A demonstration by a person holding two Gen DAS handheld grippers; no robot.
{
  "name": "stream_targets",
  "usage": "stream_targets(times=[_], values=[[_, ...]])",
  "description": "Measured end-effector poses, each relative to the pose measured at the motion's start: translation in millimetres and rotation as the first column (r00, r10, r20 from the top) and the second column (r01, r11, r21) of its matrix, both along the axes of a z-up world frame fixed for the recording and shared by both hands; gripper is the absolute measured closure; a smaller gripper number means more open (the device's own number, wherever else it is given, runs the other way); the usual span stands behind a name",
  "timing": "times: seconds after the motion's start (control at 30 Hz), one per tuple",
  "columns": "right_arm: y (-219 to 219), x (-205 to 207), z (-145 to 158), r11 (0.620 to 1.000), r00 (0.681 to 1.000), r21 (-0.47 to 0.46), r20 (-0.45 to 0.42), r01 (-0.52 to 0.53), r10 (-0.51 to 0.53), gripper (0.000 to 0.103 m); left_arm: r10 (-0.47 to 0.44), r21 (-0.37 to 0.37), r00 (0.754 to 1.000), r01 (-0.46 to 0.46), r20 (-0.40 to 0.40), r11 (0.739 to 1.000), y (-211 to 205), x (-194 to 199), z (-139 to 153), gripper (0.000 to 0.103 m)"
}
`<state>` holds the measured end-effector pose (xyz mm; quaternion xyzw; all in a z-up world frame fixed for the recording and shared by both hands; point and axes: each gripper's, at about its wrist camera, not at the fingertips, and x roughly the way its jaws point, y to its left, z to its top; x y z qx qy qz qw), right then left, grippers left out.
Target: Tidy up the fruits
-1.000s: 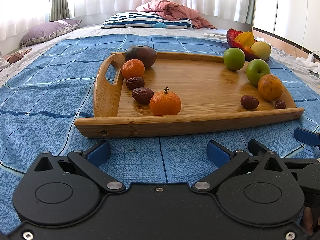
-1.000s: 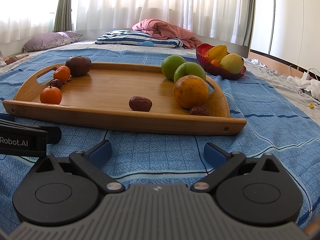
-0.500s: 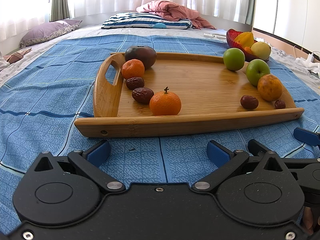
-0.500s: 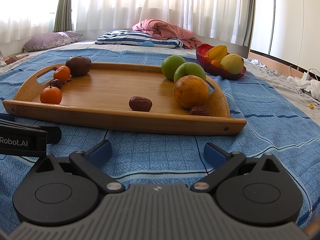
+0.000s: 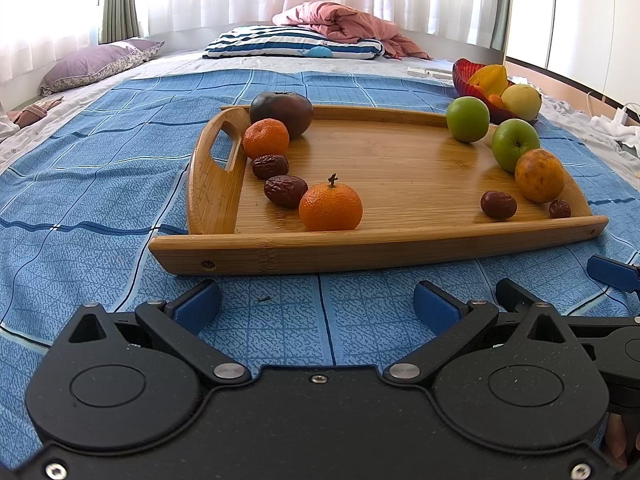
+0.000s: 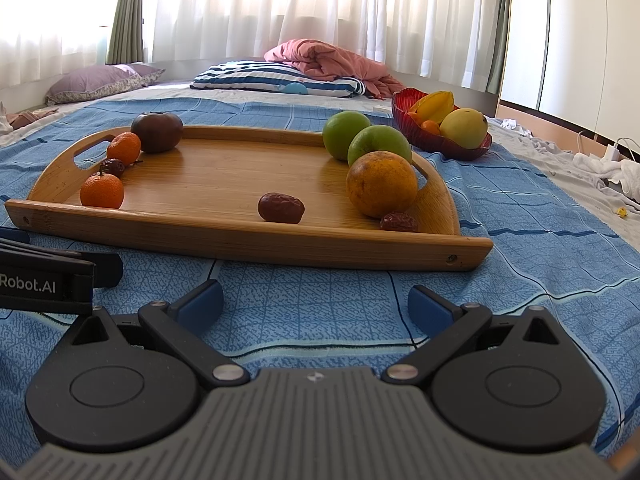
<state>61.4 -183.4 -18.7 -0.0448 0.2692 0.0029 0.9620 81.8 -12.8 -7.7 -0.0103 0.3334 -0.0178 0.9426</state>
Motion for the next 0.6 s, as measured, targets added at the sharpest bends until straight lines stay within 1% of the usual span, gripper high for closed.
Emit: stream_targets(times=[0.6], values=[[-1.2, 2.8, 4.6, 1.0, 1.0, -0.009, -0.013, -0.009, 0.009, 0.0, -0.006, 0.001, 1.0, 0.006, 0.001, 1.0, -0.7, 2.0, 0.4, 0.0]])
